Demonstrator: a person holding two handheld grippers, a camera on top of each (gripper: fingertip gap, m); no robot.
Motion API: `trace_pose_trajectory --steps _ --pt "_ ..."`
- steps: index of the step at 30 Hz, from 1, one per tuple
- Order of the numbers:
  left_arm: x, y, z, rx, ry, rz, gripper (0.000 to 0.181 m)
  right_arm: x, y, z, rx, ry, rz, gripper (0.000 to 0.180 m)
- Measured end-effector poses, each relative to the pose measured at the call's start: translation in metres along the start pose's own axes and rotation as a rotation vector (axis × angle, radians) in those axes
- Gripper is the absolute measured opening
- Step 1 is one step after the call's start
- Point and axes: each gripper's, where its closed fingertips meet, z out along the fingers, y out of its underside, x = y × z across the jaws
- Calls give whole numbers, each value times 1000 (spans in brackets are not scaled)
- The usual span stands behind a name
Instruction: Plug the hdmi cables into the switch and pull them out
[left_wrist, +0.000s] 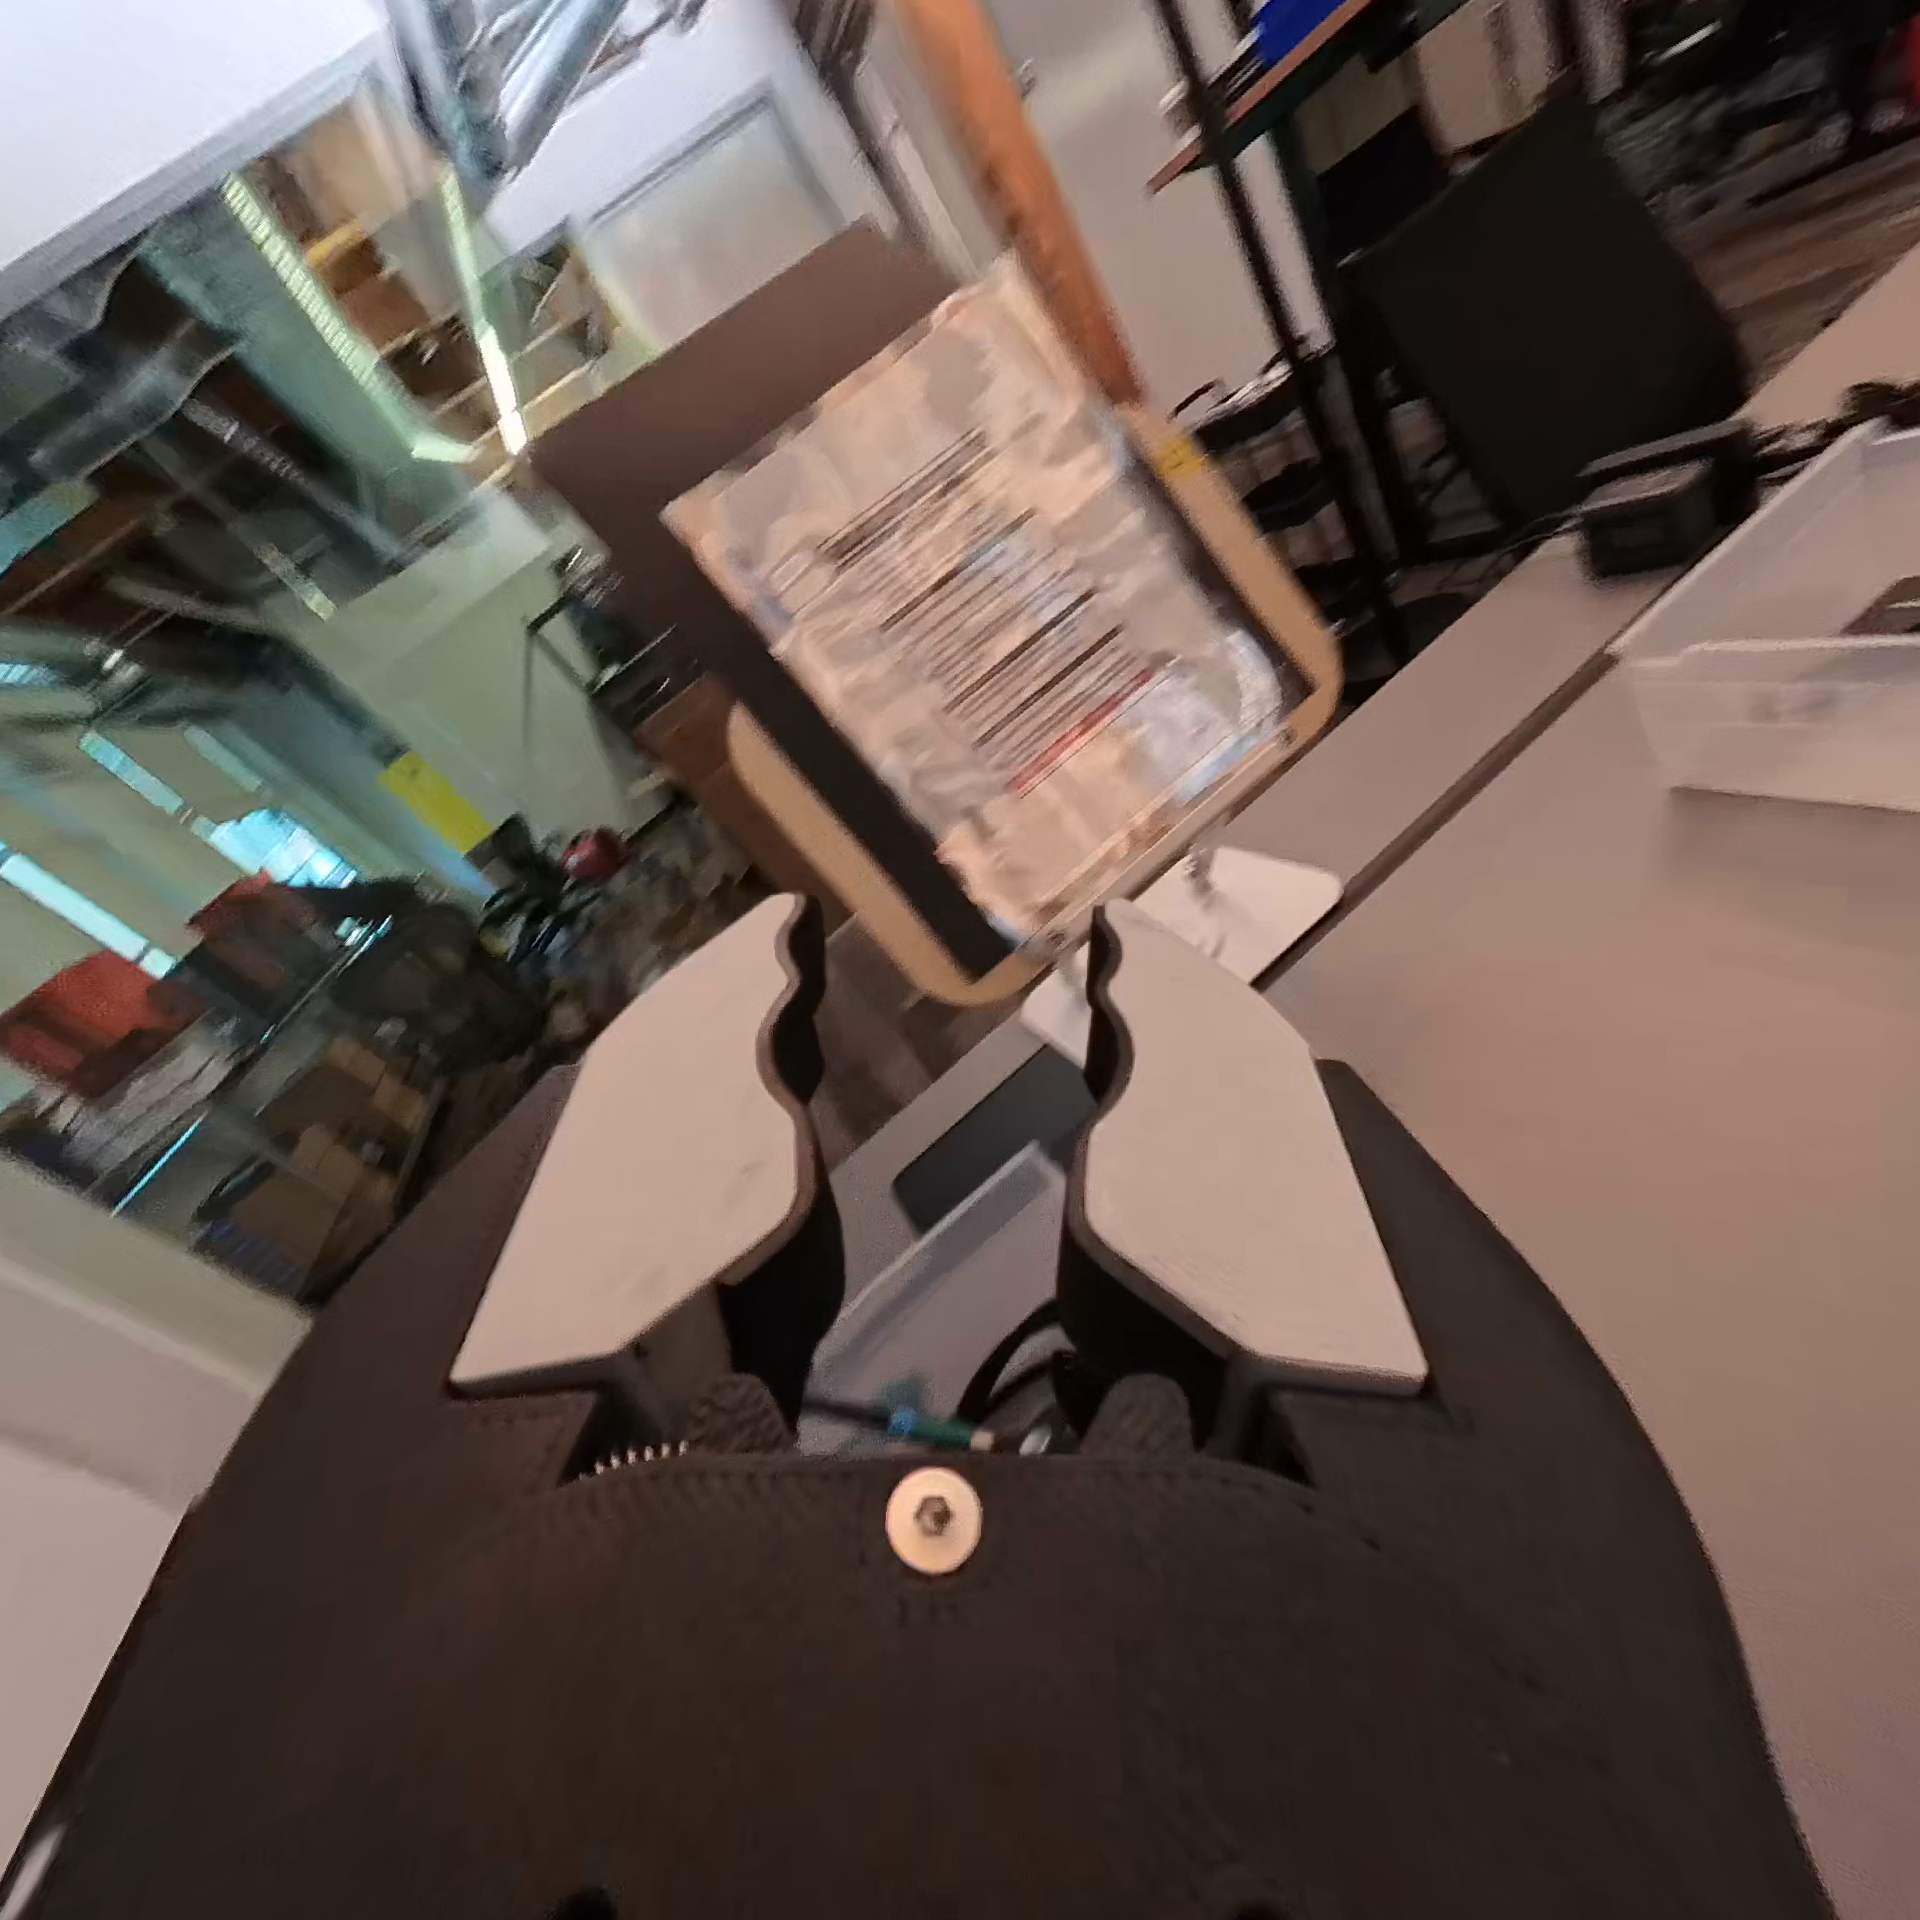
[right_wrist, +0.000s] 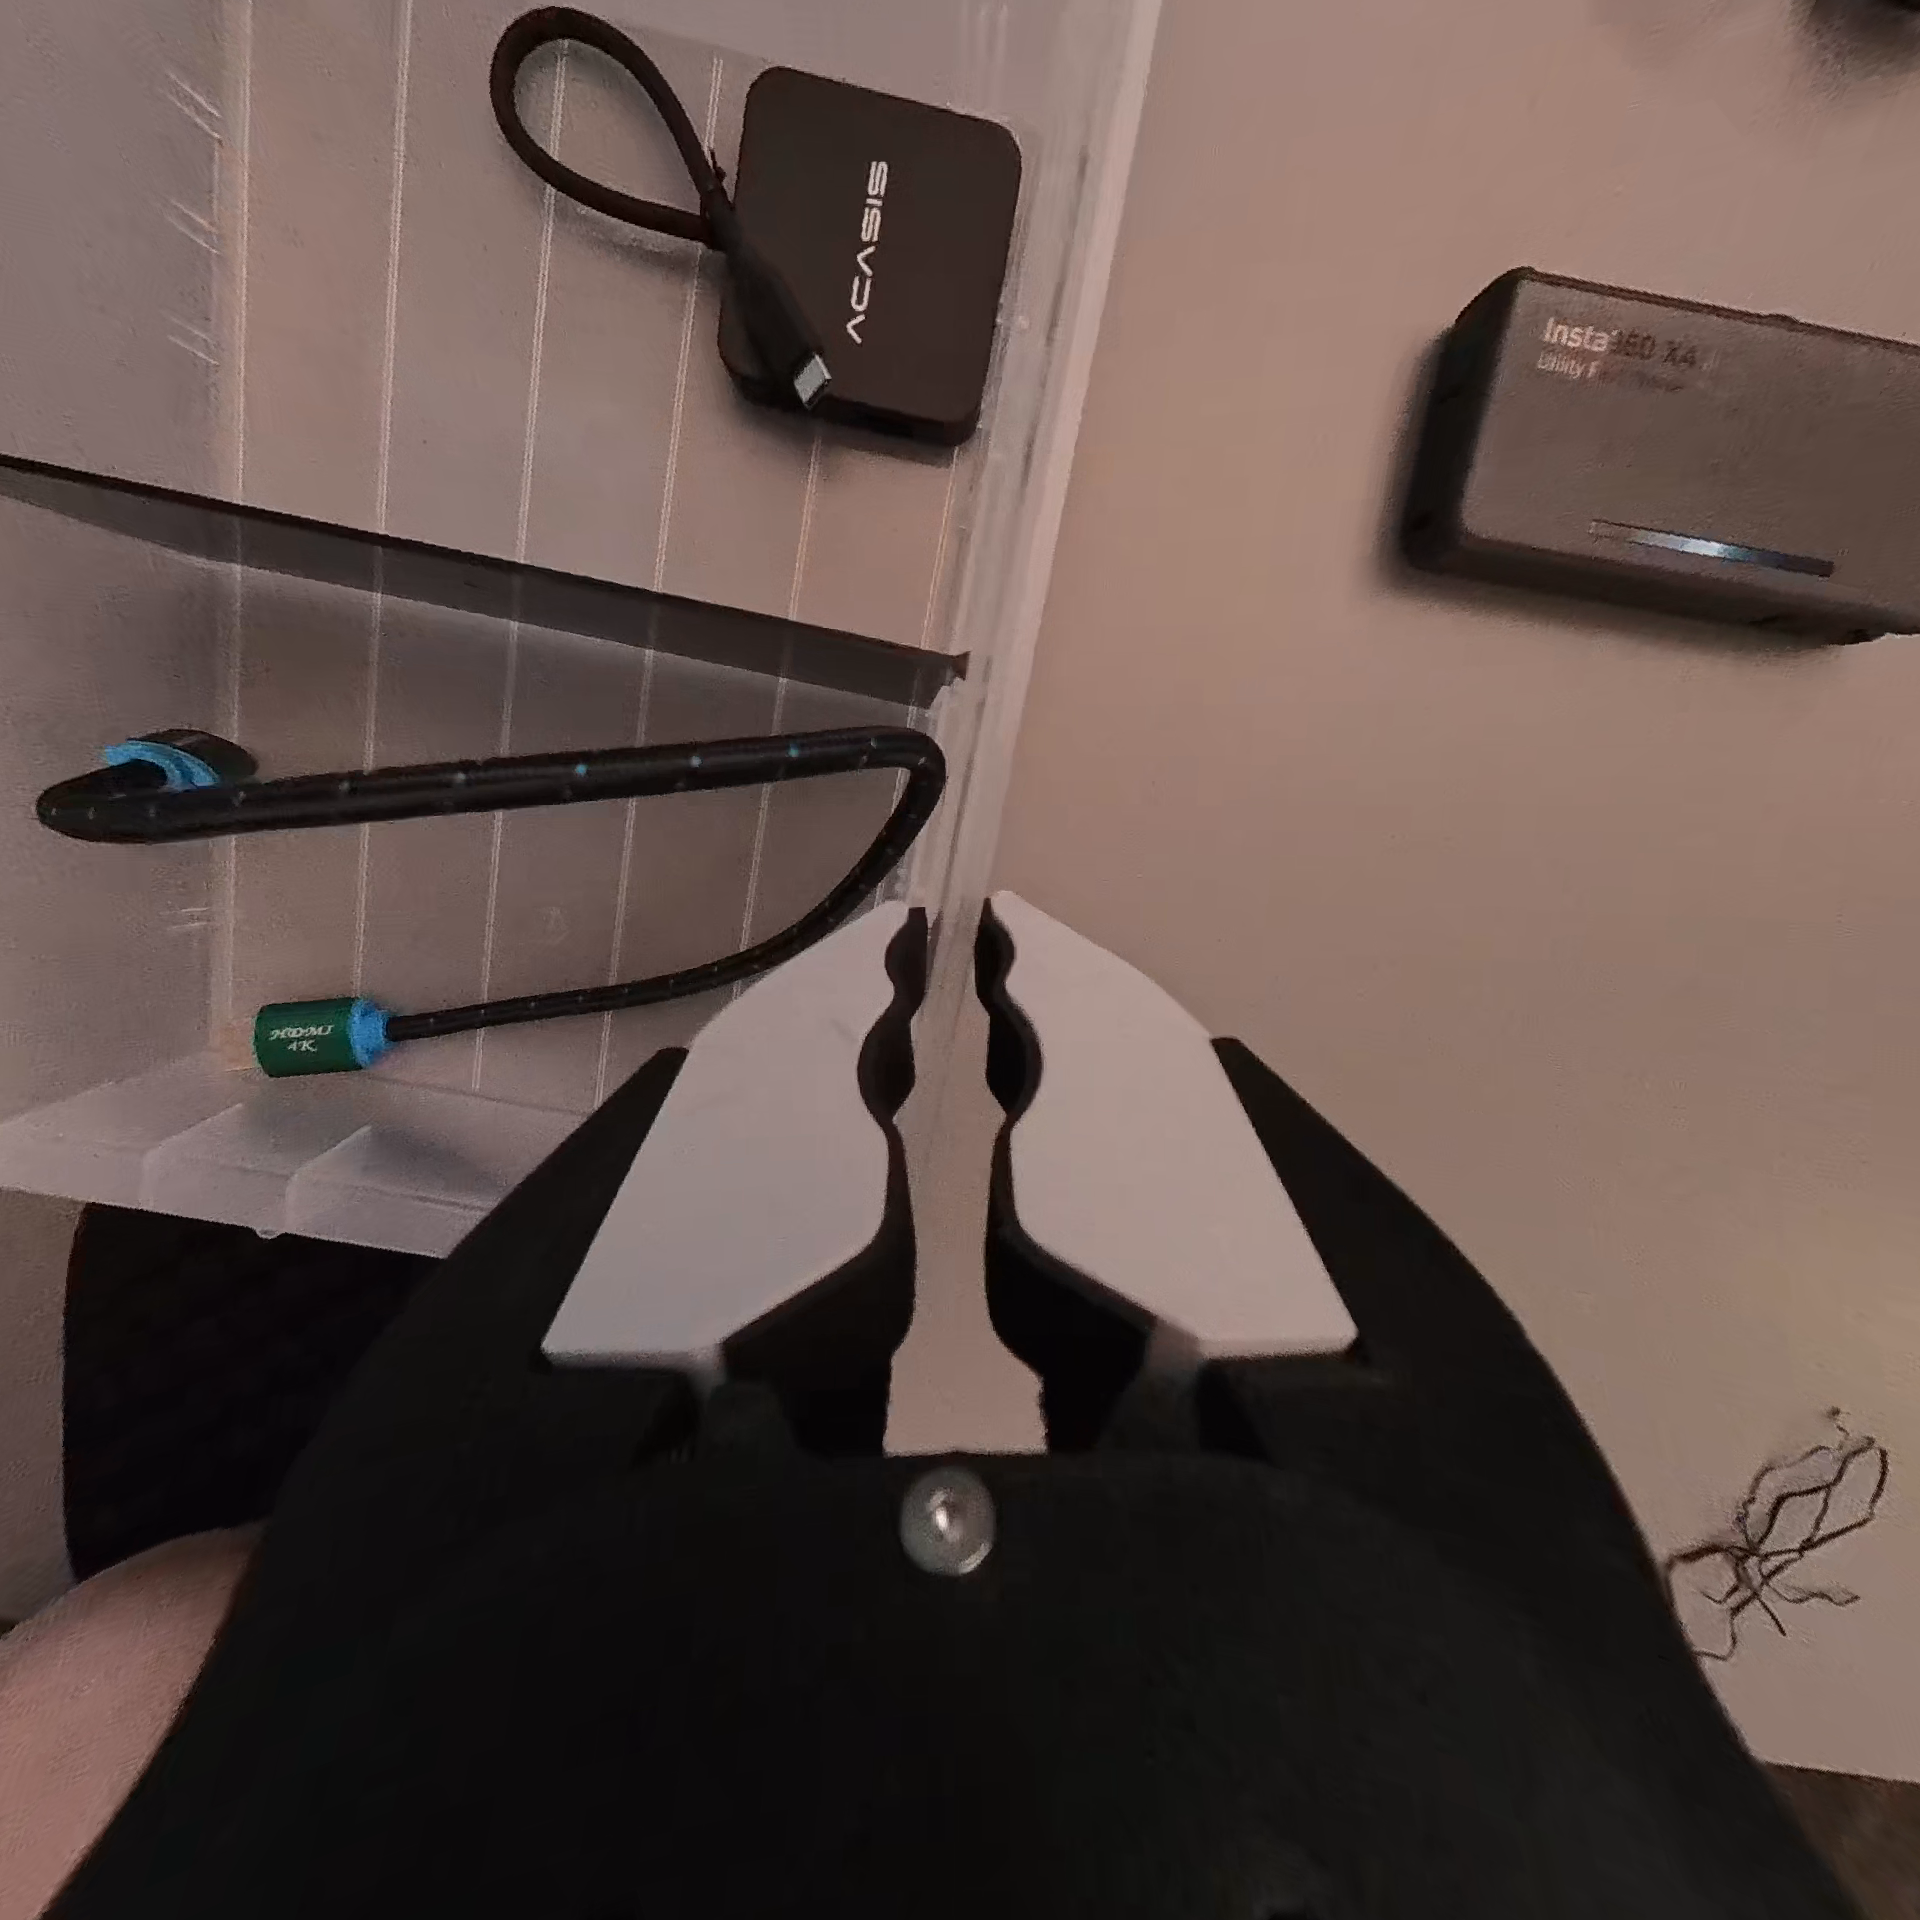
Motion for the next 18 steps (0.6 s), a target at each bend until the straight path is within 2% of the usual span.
trace_pose_trajectory --steps 4,6,8,10,14,18 --pt "-44 51 -21 -225 -138 -121 50 4 -7 -8 2 63 33 16" --pt "-46 80 -30 -342 -95 -191 50 4 -17 -21 54 108 39 18" --pt "-31 105 -35 -440 22 -212 49 4 -32 -41 131 171 26 20" --pt "-21 127 -37 -544 79 -162 50 -4 -48 -61 221 224 -17 26" --pt "7 157 -26 -683 192 1 57 -34 -81 -96 374 300 -139 26" --pt "28 203 -9 -884 252 144 64 -70 -104 -110 452 317 -256 26"
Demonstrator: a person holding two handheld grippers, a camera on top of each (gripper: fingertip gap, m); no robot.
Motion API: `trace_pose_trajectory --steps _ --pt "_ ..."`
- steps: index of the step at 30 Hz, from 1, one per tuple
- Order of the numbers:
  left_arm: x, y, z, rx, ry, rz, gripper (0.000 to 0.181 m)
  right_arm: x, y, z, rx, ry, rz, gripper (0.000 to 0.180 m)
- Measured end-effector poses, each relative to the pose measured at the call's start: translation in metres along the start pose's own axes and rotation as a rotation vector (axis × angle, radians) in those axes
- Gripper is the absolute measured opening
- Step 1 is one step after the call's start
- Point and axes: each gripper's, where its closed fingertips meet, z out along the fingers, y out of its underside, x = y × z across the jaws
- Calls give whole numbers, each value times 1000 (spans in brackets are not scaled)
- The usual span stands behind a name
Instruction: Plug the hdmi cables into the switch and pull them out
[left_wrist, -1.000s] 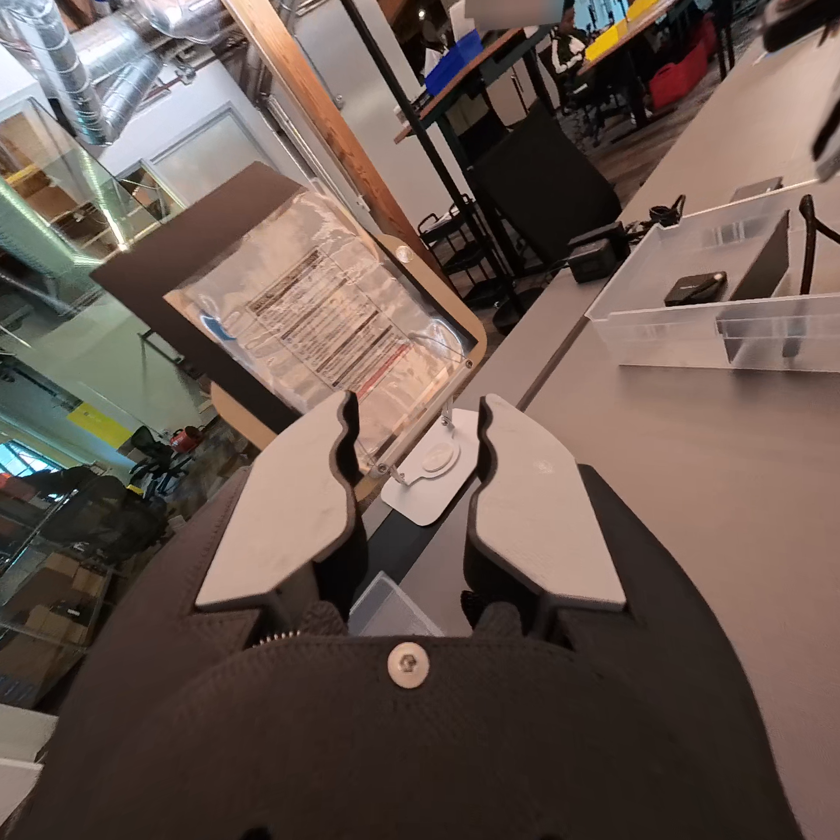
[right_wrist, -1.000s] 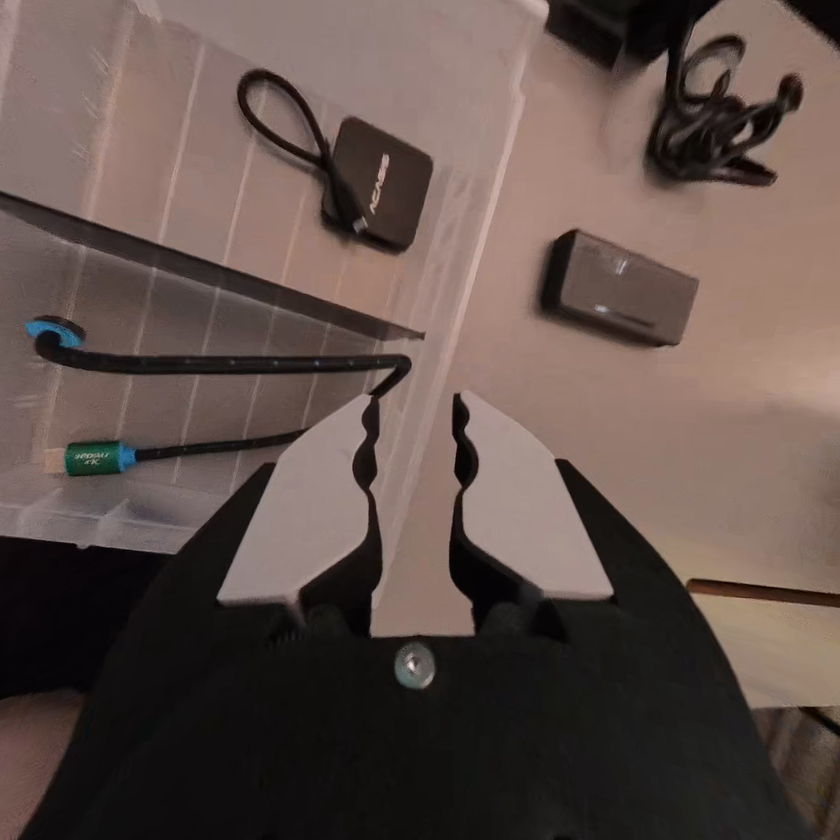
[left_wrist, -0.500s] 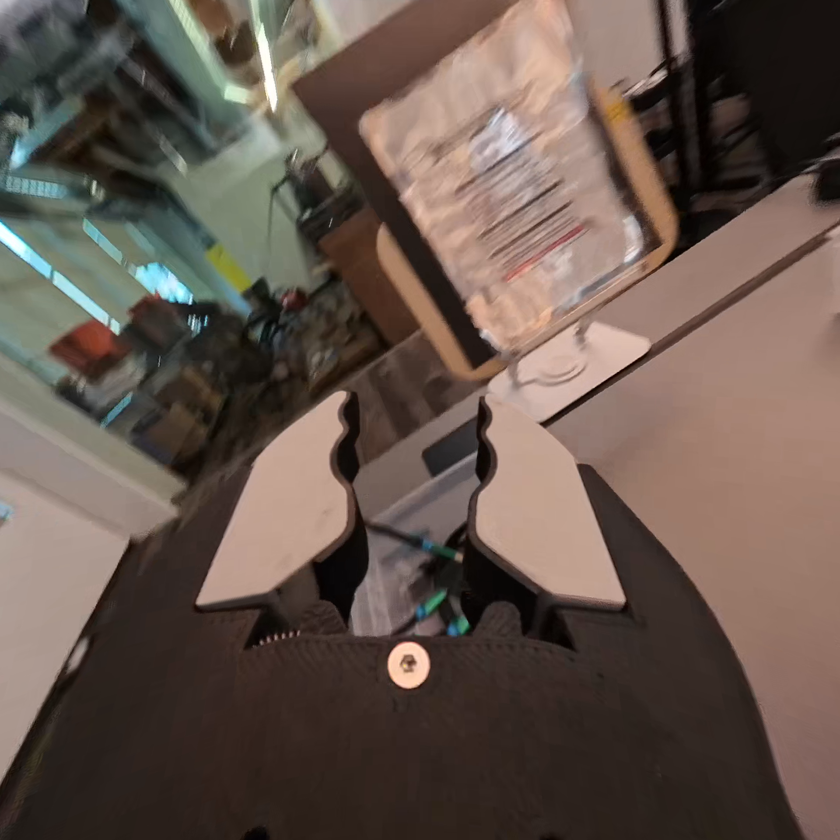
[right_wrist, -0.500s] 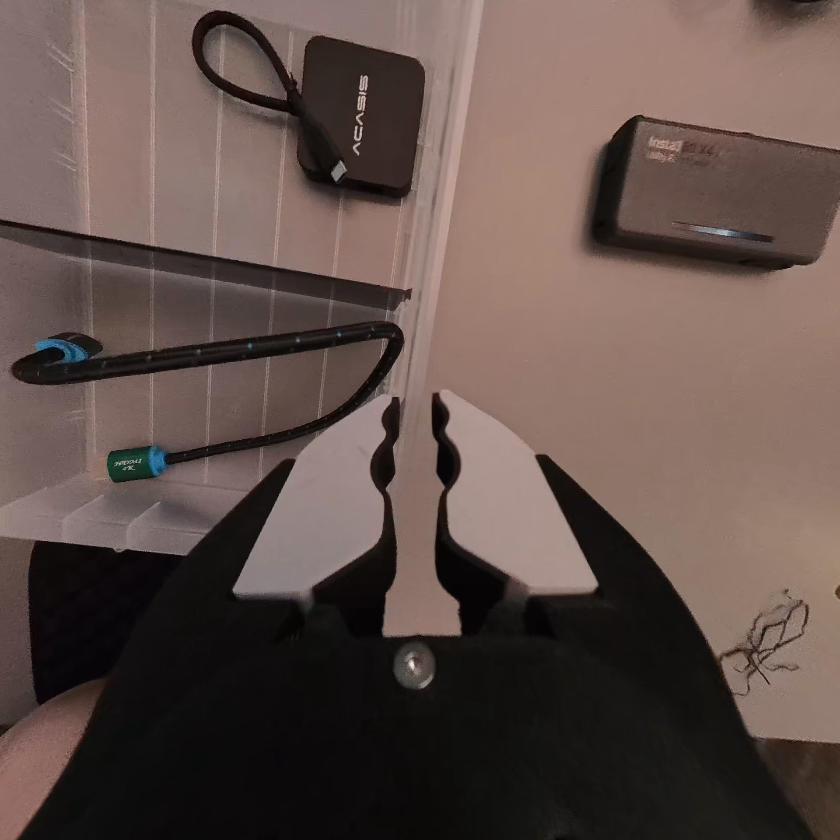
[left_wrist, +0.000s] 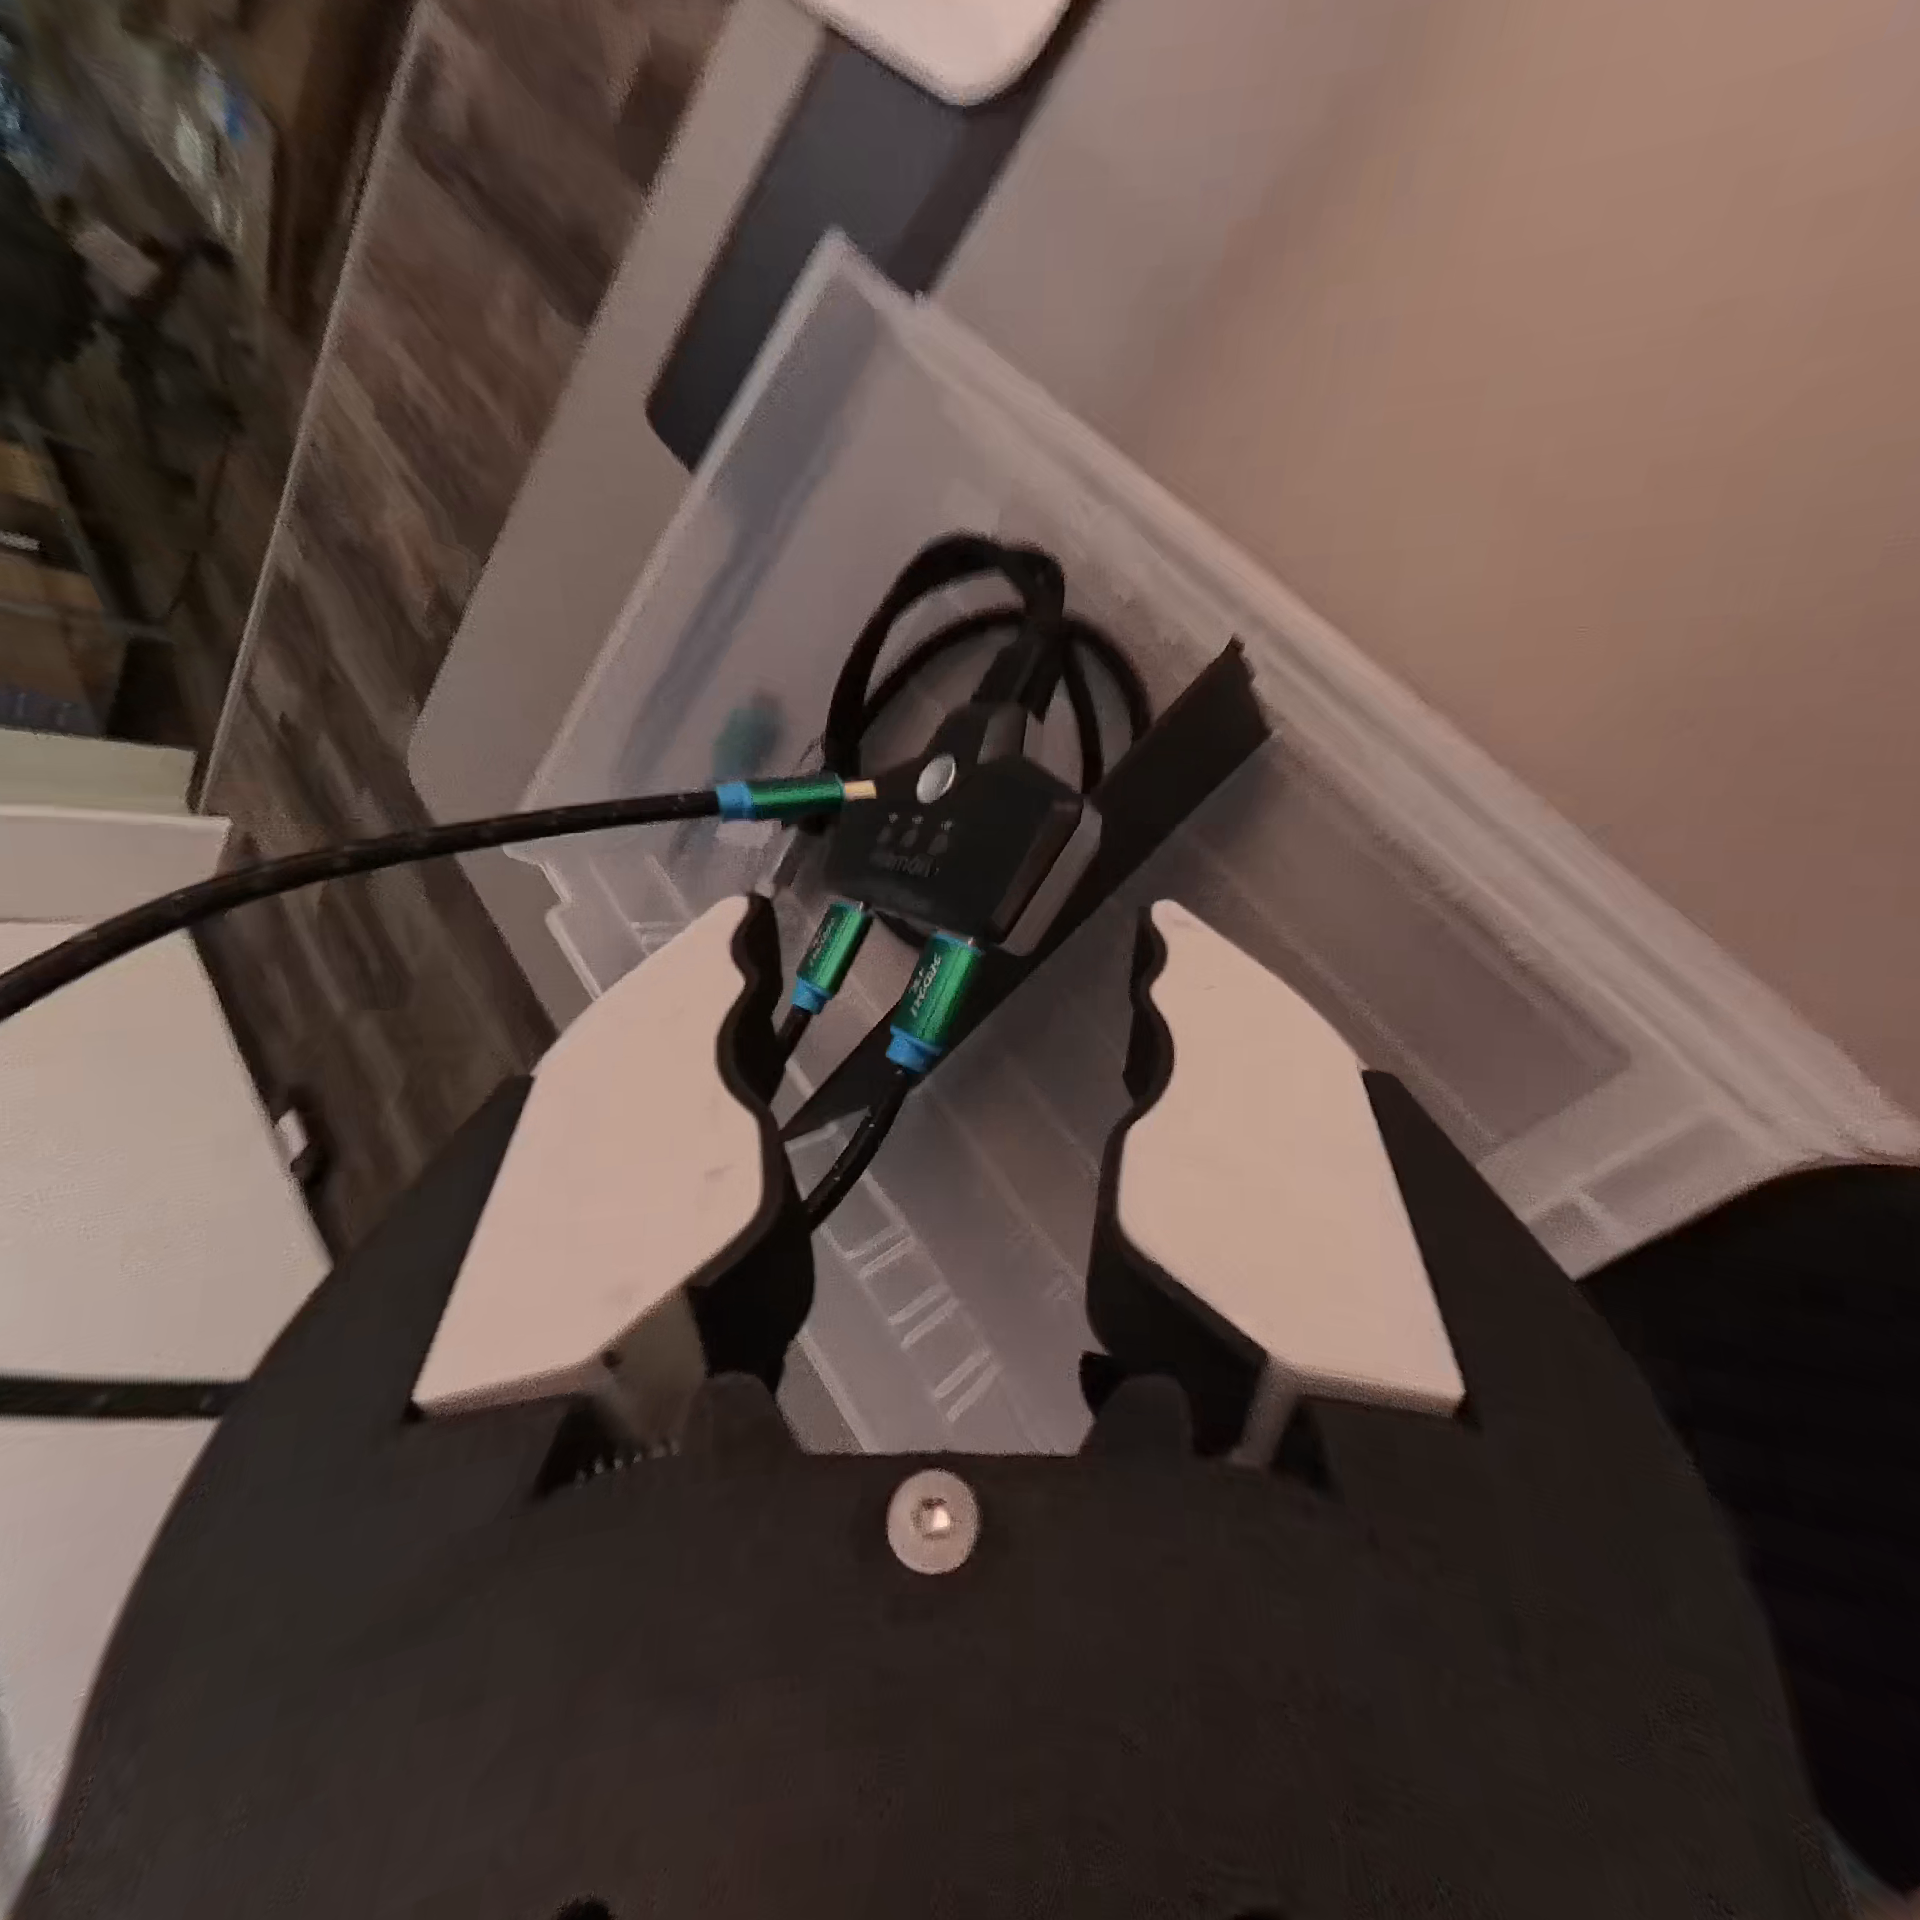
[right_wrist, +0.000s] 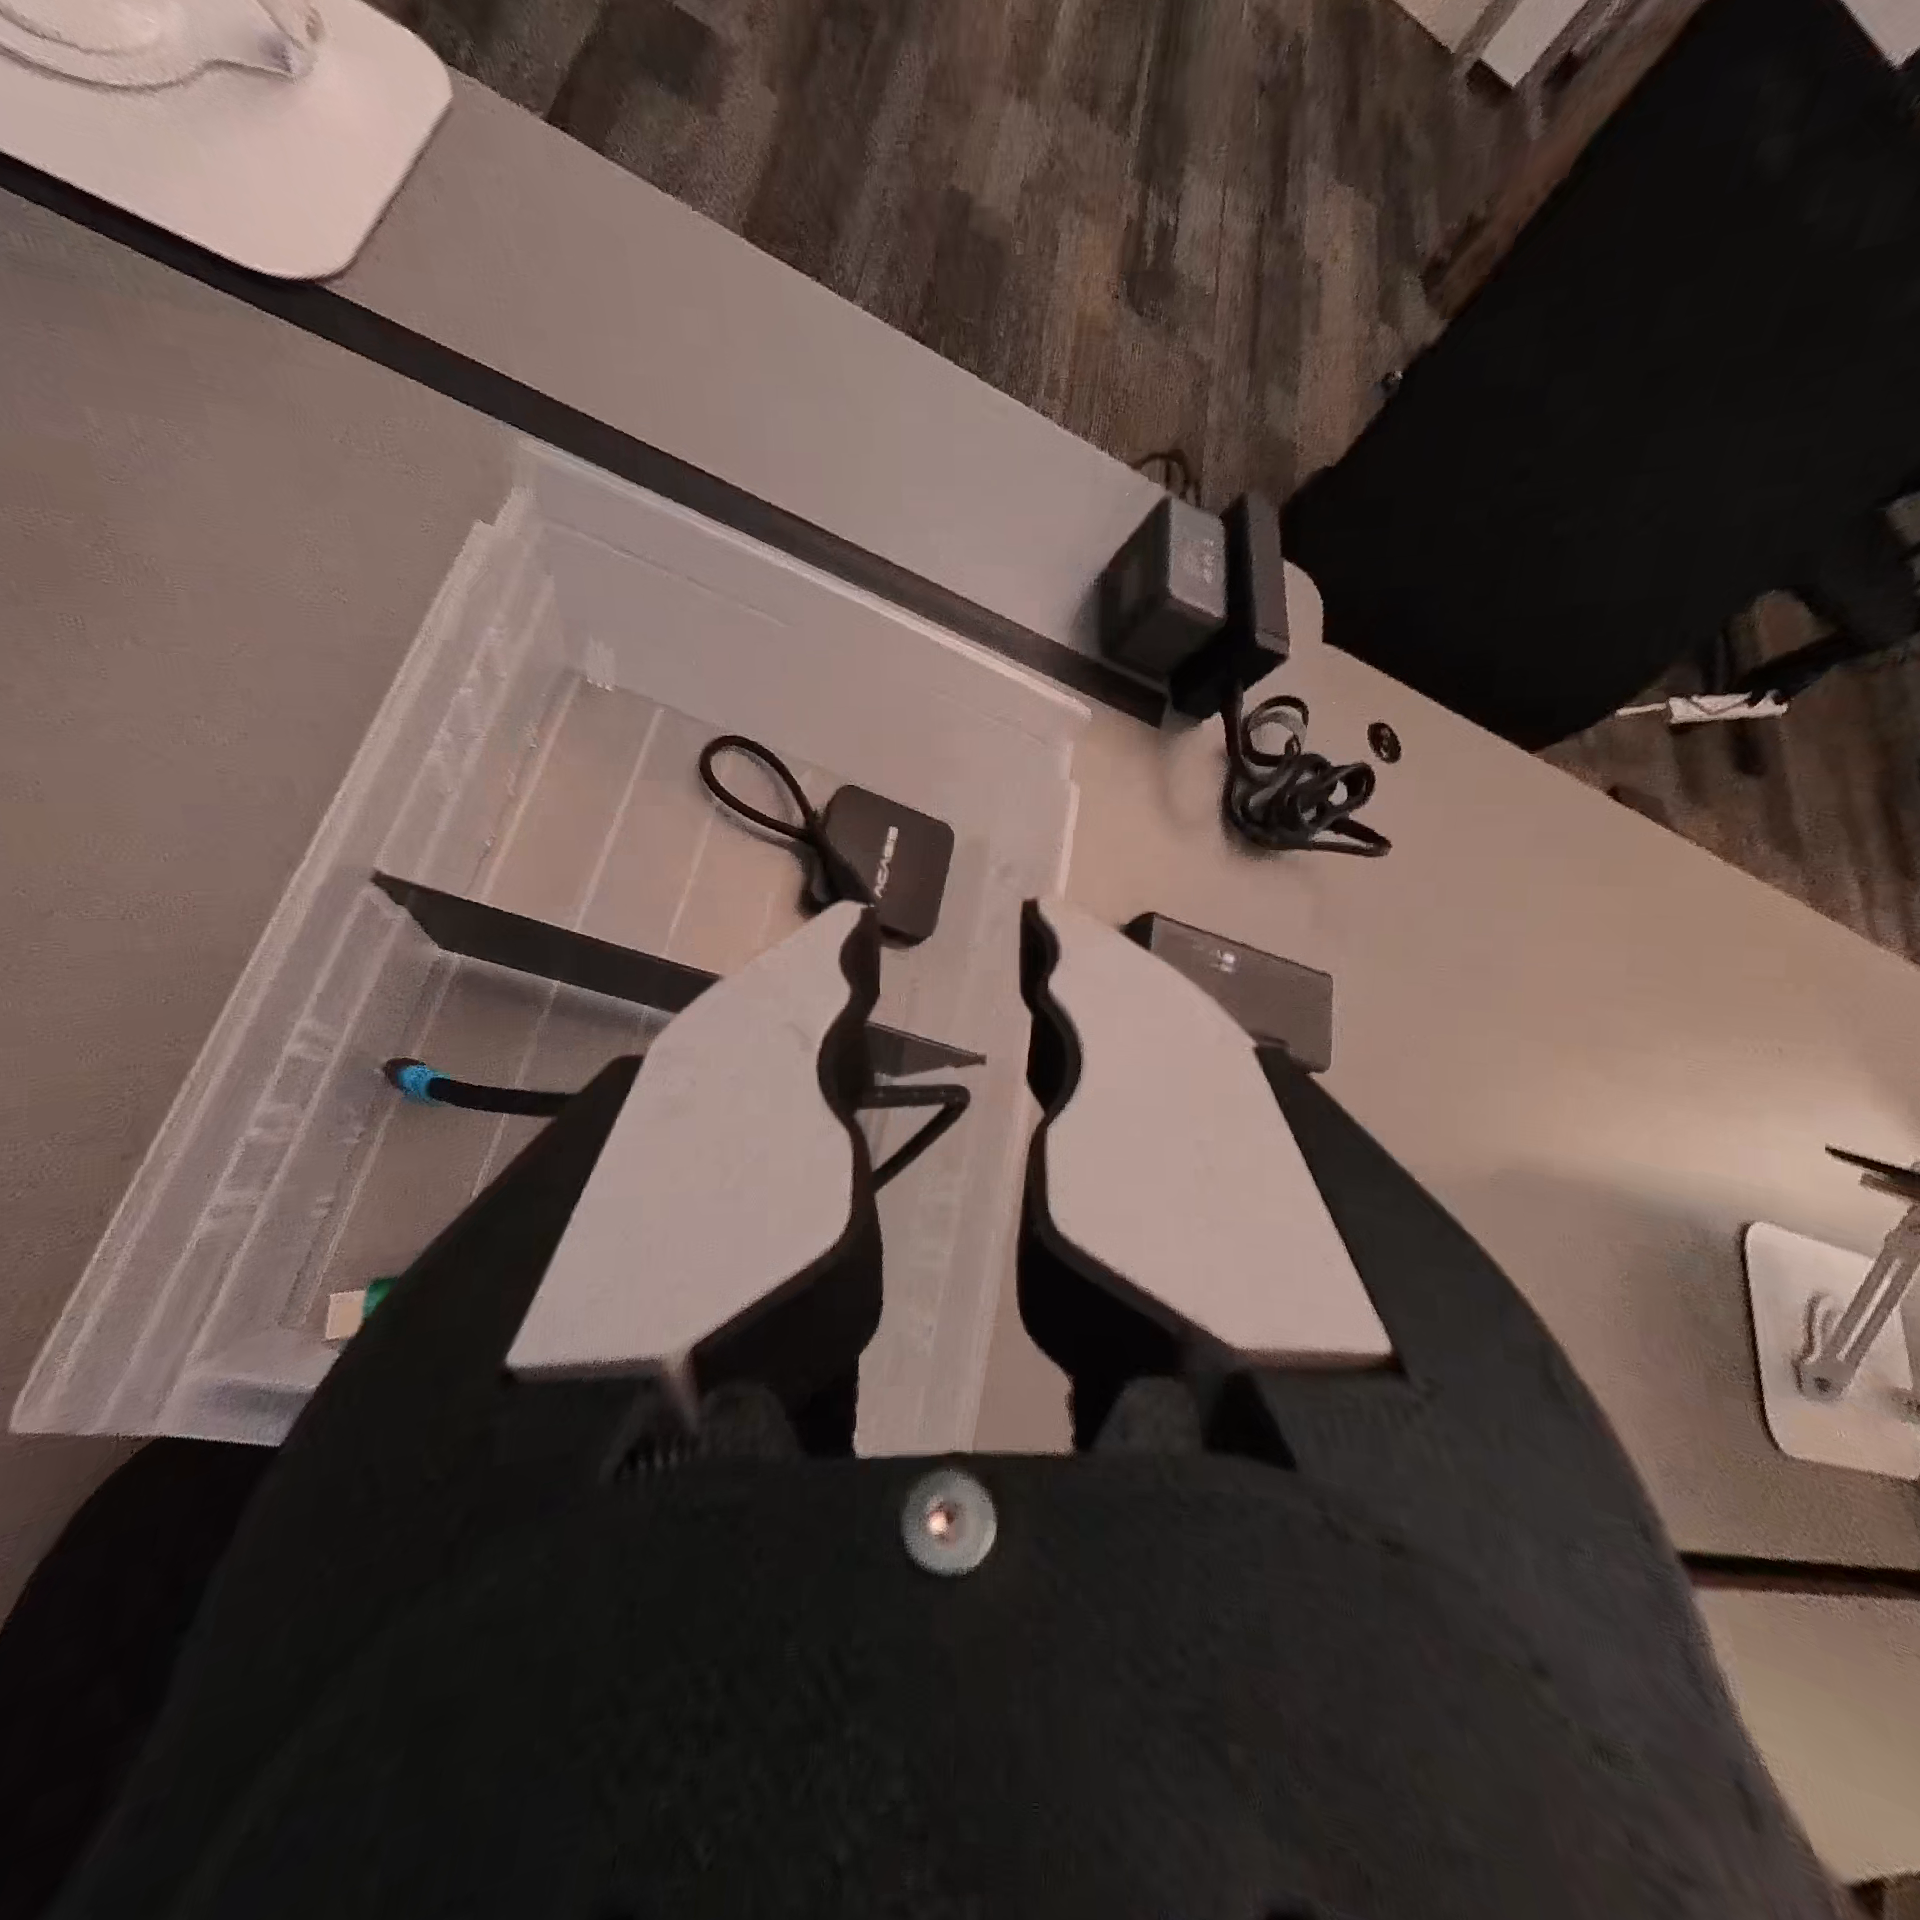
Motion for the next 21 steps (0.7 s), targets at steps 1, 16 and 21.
trace_pose_trajectory --steps 1,16,21 --pt "2 6 11 -54 -1 29 65 -6 -6 0 10 -9 -23 26" --pt "4 18 72 -172 -18 213 45 -15 -1 5 -61 -7 -114 26" --pt "-9 6 49 -127 -90 204 27 -16 0 2 -58 -10 -134 26"
